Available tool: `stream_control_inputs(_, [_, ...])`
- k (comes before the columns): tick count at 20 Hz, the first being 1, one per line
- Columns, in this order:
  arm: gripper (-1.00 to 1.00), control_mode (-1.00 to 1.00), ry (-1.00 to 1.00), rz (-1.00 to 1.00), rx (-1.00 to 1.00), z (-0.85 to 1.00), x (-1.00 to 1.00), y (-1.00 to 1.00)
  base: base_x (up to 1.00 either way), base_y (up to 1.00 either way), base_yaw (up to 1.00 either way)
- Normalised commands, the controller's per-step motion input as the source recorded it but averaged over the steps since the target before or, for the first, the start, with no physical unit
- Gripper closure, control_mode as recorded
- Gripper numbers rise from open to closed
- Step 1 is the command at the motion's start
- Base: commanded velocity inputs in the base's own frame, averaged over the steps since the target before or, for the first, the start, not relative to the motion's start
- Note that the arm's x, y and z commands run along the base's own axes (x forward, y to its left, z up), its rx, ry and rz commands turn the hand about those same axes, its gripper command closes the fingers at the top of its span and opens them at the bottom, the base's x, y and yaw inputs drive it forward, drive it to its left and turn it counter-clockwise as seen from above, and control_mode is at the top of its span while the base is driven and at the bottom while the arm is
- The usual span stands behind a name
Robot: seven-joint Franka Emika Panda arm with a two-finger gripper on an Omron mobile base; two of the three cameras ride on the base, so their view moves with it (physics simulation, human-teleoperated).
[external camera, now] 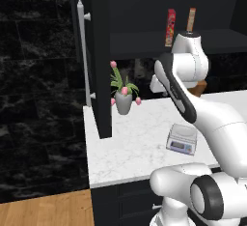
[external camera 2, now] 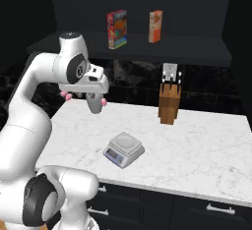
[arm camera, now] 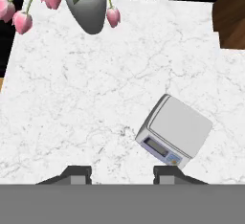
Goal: Pick the cereal and place it on the digital scale for weighing, and close the cabinet.
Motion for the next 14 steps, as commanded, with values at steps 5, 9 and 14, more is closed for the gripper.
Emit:
stream_control_inputs(5, [-1.0, -1.0, 0.01, 0.0, 0.0, 0.0, -0.46, 0.0, 0.0, 0.0, 0.0])
stream_control_inputs(9, [-1.0, -1.0, -0.25, -0.03, -0.03, 0.12, -0.88, 0.03, 0.0, 0.0, 0.0])
stream_control_inputs(14, [-1.0, -1.0, -0.26, -0.01, -0.04, 0.67, -0.56, 0.0, 0.0, 0.0, 0.0])
